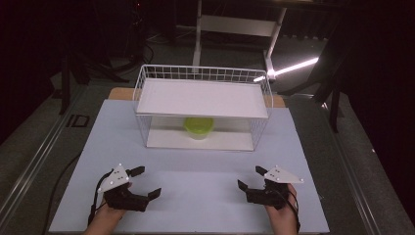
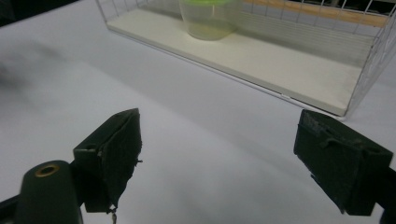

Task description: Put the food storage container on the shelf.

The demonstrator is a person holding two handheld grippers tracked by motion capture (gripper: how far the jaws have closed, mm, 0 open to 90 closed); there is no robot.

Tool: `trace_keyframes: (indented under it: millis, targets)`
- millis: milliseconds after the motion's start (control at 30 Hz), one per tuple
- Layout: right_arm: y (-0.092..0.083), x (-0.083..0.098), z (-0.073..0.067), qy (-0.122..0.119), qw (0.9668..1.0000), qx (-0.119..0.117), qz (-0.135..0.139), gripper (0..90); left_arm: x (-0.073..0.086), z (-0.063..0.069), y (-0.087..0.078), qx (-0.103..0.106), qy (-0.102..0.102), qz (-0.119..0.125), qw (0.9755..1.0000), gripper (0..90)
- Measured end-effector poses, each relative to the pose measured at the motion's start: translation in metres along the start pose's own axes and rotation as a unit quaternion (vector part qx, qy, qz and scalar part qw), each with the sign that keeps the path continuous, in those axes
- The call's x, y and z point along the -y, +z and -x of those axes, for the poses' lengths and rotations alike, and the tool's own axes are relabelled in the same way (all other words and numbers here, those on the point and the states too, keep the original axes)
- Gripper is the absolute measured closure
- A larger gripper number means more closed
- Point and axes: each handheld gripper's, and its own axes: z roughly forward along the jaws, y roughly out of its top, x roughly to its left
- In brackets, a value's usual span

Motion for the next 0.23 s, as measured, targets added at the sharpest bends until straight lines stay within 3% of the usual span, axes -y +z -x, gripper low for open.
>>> trace_keyframes:
  millis: [233]
  targets:
    - [0.0069,0.0018,-0.0009,0.001,1.0000,-0.007,-0.006,14.9,0.0027,-0.0016,0.0025,0.004,-0.008,-0.003,1.0000,2.7]
